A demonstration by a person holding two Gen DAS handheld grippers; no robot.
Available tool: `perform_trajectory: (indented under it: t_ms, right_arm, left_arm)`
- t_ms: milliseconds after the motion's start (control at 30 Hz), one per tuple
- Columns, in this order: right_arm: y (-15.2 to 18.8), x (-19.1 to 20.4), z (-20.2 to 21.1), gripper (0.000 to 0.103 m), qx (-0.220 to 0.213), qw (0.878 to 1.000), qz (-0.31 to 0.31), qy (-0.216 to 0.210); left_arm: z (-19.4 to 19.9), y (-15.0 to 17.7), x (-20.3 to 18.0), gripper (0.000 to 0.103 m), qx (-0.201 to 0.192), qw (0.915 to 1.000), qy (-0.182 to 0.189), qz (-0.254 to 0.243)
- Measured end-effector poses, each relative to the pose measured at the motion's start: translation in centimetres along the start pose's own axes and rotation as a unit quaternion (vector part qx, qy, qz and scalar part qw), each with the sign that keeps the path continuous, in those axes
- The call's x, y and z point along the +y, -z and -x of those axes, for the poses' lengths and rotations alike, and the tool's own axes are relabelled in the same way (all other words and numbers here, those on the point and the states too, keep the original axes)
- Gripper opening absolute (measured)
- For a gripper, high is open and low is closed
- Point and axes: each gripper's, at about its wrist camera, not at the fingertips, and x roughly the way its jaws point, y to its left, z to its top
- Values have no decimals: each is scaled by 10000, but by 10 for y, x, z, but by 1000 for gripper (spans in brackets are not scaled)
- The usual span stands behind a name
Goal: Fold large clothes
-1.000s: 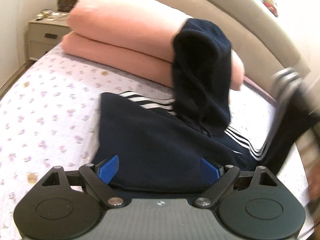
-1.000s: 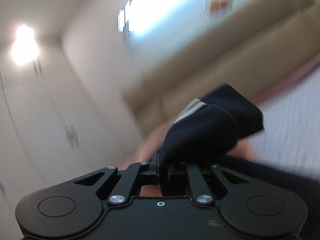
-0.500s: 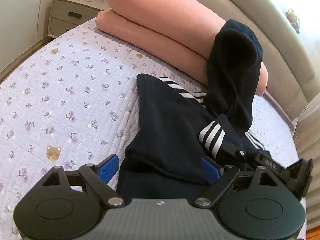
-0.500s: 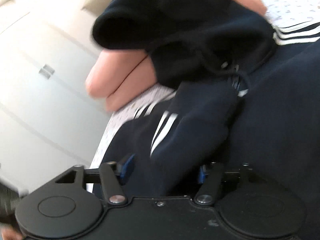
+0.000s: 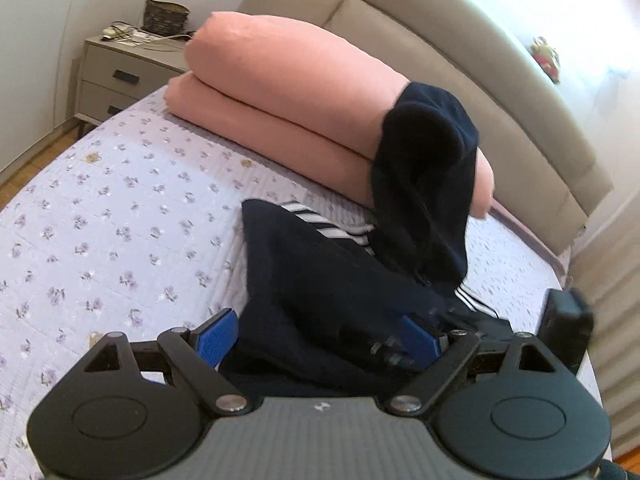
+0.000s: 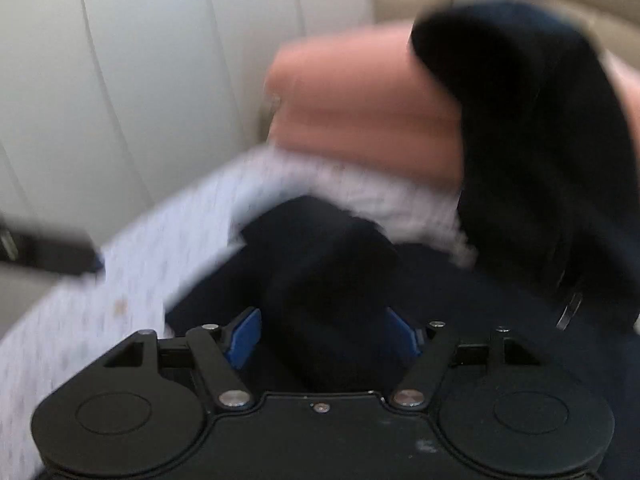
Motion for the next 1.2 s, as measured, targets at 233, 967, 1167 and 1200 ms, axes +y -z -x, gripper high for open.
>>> perform_trajectory:
  t_ms: [233,967,1167,1200]
  right_arm:
    - [18,-85,100,91,-540,9923,-1057,353]
    - [156,-232,200,15,-610,9237,-3545,1320]
    - [161,-215,207,12,-604,9234,-3447,1577]
    - [168,-223,198,12,-382,9162,-3701,1488]
  left_arm:
    - [-24,15,-16,90,517,9981,316,-129]
    - [-322,38,-348,89,2703,9213,1281,-2486]
    - [-355,48,-350,92,2163,9462,671,-2312]
    - [-358,49,-352,92,2183,9450,642,-2348]
